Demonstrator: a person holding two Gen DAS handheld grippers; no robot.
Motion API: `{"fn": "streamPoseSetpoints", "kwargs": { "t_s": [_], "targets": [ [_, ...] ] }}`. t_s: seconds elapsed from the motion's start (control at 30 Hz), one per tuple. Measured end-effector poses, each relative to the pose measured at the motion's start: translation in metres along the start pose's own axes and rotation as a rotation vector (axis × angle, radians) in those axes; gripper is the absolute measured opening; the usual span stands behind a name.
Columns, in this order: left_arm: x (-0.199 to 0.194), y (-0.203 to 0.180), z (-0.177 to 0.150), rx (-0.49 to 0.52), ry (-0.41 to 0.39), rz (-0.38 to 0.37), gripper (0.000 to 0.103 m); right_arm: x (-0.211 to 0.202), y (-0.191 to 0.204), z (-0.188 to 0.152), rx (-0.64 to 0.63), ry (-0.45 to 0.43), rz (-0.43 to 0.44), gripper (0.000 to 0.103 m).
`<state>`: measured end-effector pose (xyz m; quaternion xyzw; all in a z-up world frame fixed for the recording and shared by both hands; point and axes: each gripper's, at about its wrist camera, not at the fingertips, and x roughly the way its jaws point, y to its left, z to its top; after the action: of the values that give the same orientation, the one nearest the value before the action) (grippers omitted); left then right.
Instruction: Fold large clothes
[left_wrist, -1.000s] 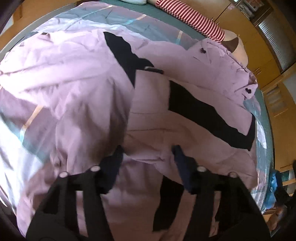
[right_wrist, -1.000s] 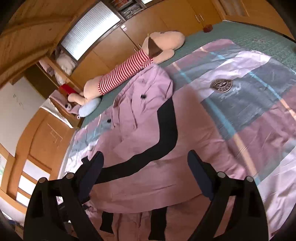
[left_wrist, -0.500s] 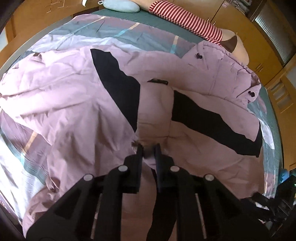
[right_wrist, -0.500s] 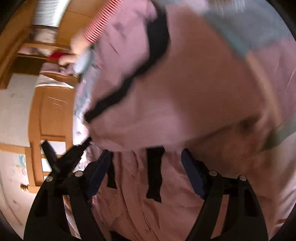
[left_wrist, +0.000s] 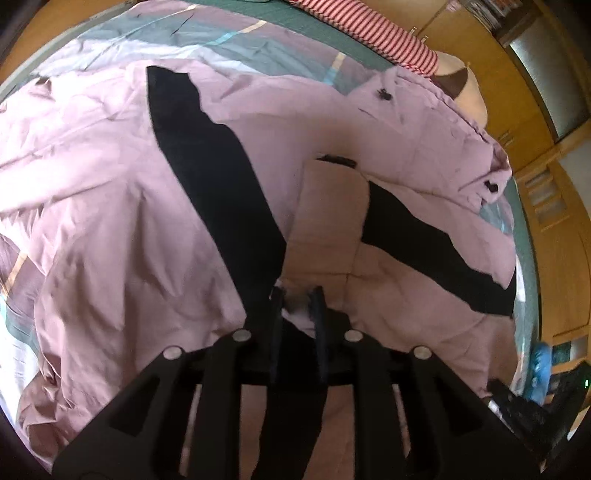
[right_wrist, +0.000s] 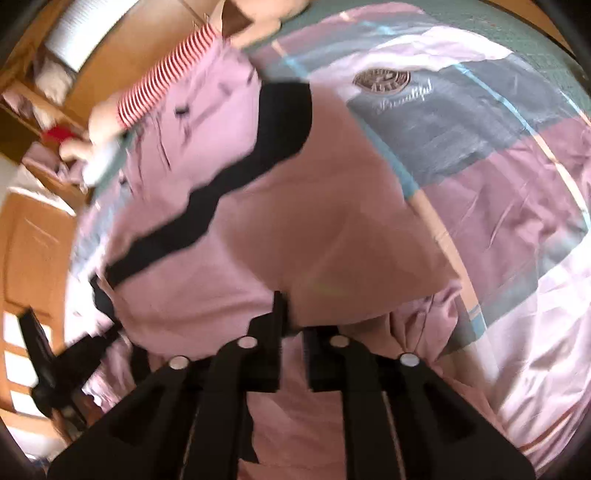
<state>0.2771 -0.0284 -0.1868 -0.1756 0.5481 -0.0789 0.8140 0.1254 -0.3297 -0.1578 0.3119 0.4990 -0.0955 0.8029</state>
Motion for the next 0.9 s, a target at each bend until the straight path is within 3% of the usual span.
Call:
{"fn": "streamPoseSetpoints", "kwargs": {
  "t_s": [0.07, 0.13, 0.23, 0.33, 0.37, 0.43, 0.47, 0.53, 0.63, 0.8, 0.9],
  "targets": [
    [0.002, 0.003, -0.001, -0.003, 0.0, 0.019, 0.022, -0.005, 0.003, -0.004, -0.008, 0.043, 0.014, 0.037],
    [0.004, 0.004, -0.005, -0.004, -0.004, 0.036, 0.024, -0.011, 0.003, -0.009, -0.047, 0.066, 0.014, 0.048],
    [0.005, 0.004, -0.013, 0.006, -0.028, 0.084, 0.029, -0.038, 0.022, -0.014, -0.181, -0.018, 0.039, 0.048],
    [0.006, 0.002, -0.019, 0.031, -0.037, 0.129, 0.03, -0.053, 0.046, -0.017, -0.302, -0.166, 0.103, 0.048],
    [0.006, 0.002, -0.02, 0.037, -0.038, 0.135, 0.031, -0.047, 0.051, -0.02, -0.328, -0.188, 0.061, 0.048],
    [0.008, 0.005, -0.02, 0.045, -0.033, 0.134, 0.034, -0.021, 0.055, -0.019, -0.352, -0.173, -0.076, 0.048],
    [0.01, 0.006, -0.02, 0.052, -0.026, 0.128, 0.035, 0.002, 0.052, -0.019, -0.355, -0.122, -0.161, 0.047],
    [0.011, 0.006, -0.019, 0.07, -0.024, 0.126, 0.035, 0.039, 0.043, -0.023, -0.347, -0.02, -0.238, 0.045],
    [0.011, 0.002, -0.022, 0.144, -0.042, 0.158, 0.04, 0.051, 0.046, -0.034, -0.399, -0.052, -0.286, 0.046],
    [0.013, 0.012, -0.026, 0.185, -0.066, 0.118, 0.04, 0.038, 0.051, -0.05, -0.413, -0.125, -0.342, 0.047],
    [0.012, 0.013, -0.028, 0.191, -0.08, 0.112, 0.04, 0.015, 0.06, -0.048, -0.345, -0.175, -0.276, 0.047]
  ]
}}
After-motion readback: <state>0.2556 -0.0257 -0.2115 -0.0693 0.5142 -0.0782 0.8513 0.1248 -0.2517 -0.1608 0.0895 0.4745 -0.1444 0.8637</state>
